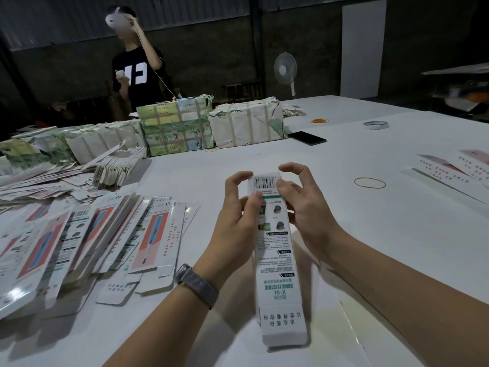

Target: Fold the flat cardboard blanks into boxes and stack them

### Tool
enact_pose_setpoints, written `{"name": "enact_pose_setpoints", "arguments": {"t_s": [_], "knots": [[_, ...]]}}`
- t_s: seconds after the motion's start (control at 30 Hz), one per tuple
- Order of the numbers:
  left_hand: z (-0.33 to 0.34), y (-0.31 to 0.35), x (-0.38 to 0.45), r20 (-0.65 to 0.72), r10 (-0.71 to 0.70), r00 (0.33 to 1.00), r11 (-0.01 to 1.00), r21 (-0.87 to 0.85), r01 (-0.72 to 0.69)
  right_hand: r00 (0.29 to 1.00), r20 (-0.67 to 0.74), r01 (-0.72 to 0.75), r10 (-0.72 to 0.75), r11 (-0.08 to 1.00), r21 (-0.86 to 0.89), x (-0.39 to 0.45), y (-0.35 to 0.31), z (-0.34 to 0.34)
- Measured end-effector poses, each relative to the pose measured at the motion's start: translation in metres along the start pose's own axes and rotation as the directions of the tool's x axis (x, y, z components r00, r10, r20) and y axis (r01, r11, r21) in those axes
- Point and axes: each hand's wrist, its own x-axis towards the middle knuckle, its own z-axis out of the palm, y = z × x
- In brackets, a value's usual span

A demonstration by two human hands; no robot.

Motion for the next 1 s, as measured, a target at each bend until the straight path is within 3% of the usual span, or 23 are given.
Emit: {"name": "enact_pose_setpoints", "arguments": {"t_s": [0.23, 0.77, 0.83, 0.93, 1.0], "knots": [[0.001, -0.002, -0.001, 0.015, -0.021, 1.0, 1.0, 0.018, 0.02, 0.998, 0.016, -0.058, 0.057, 0.996, 0.066, 0.005, -0.005, -0.006], [0.001, 0.002, -0.001, -0.038, -0.024, 0.999, 1.0, 0.009, 0.024, 1.0, -0.018, -0.007, 0.007, 1.0, 0.02, 0.002, -0.002, 0.0], [0.0, 0.003, 0.0, -0.107, -0.017, 0.994, 1.0, -0.018, 0.016, 1.0, -0.026, 0.005, -0.006, 0.999, -0.051, 0.003, 0.001, 0.002], [-0.008, 0.004, 0.004, -0.273, -0.006, 0.962, 0.999, -0.051, -0.008, 0.997, -0.01, 0.066, -0.072, 0.95, -0.307, 0.003, 0.003, -0.001], [-0.015, 0.002, 0.006, -0.372, -0.008, 0.928, 0.999, -0.045, -0.009, 0.979, 0.07, 0.195, -0.189, 0.799, -0.569, -0.001, 0.004, -0.002]]}}
